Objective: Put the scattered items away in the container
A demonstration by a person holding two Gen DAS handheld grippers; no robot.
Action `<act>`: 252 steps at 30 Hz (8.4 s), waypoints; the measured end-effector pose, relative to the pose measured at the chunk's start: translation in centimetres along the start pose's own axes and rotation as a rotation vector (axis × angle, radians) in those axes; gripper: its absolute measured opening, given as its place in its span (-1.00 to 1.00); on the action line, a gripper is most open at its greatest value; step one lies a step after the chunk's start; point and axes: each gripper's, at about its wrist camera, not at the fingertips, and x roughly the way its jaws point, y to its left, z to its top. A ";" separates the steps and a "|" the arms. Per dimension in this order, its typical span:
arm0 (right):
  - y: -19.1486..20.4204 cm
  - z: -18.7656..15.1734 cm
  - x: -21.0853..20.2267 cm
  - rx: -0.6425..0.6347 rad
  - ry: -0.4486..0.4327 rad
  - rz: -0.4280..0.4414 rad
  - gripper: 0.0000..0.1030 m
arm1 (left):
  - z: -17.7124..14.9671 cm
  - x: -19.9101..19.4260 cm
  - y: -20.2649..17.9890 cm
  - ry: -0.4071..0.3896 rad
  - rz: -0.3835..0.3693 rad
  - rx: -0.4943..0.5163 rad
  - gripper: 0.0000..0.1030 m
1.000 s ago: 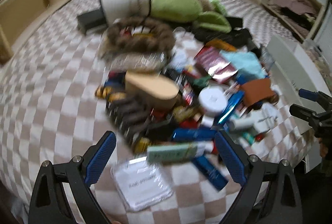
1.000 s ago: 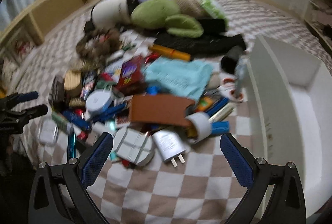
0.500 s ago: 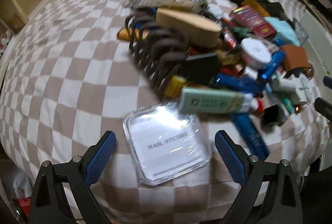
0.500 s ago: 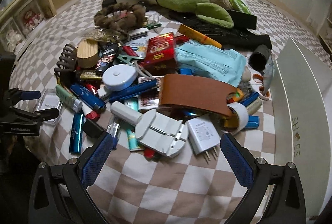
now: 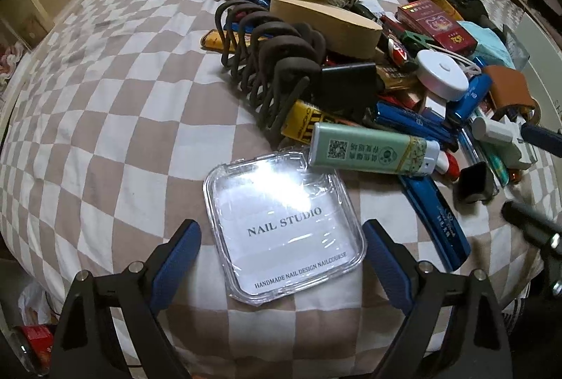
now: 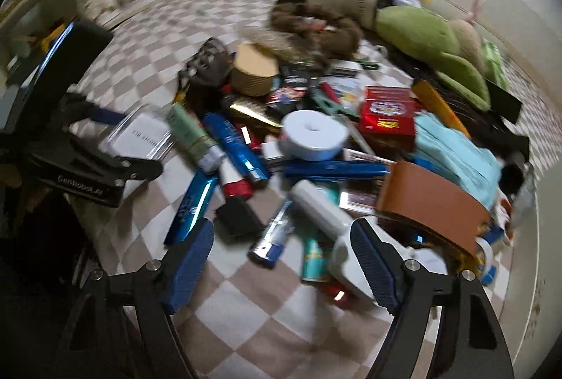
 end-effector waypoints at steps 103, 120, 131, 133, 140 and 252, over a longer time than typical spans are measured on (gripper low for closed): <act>-5.7 2.0 -5.4 0.388 -0.002 0.194 -0.85 | 1.2 -3.2 4.4 -0.119 -0.103 -0.217 0.47; -5.9 1.8 -5.8 0.385 0.000 0.231 -0.85 | 5.2 1.0 3.9 -0.007 0.157 0.008 0.61; -5.9 1.4 -6.1 0.392 0.002 0.243 -0.85 | 5.9 2.5 6.3 0.016 0.111 -0.111 0.72; -5.9 1.5 -6.2 0.390 -0.002 0.242 -0.85 | 5.7 2.2 6.3 0.008 0.101 -0.114 0.50; -6.2 1.6 -7.3 0.391 -0.033 0.242 -0.85 | 4.7 0.5 6.7 -0.038 0.050 -0.165 0.50; -34.4 -16.8 -18.5 1.213 -0.079 -0.213 -0.85 | 8.4 -9.6 -45.5 -0.194 -0.500 0.741 0.56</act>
